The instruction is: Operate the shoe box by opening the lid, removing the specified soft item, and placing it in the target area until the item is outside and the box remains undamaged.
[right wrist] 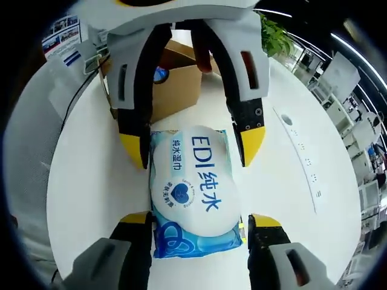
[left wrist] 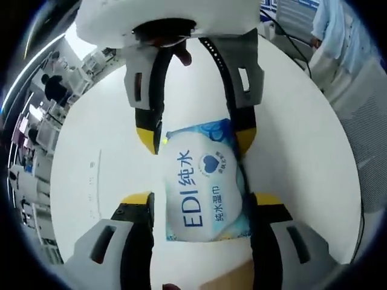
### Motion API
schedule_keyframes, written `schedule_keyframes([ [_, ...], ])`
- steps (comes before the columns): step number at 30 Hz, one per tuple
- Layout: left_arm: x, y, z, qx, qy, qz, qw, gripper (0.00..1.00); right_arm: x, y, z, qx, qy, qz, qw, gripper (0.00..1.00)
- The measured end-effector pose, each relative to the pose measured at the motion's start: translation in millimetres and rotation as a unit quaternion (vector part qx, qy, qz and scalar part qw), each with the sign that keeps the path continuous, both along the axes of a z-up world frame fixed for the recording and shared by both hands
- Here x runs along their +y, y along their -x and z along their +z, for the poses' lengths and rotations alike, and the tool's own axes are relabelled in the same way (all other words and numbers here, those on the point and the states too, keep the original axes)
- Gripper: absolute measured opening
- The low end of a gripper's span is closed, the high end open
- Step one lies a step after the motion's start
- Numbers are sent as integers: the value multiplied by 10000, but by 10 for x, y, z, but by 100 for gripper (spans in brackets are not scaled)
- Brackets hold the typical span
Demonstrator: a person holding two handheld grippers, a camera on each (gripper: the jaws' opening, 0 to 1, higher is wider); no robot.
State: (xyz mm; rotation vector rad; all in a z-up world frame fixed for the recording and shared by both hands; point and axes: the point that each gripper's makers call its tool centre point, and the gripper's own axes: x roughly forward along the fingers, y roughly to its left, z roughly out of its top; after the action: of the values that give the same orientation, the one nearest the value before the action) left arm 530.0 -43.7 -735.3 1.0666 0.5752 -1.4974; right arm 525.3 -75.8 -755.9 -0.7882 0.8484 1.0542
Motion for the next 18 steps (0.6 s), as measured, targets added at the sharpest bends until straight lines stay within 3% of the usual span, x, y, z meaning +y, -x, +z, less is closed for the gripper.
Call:
schedule_keyframes([
  [6,28,-24,121,20,192,181,9997,65,8,76,111,-37,-77,-103,9999,62],
  [18,226,-42,473,157,774,760,9940,64,79,-37,417,-185,-788,-753,9939,62],
])
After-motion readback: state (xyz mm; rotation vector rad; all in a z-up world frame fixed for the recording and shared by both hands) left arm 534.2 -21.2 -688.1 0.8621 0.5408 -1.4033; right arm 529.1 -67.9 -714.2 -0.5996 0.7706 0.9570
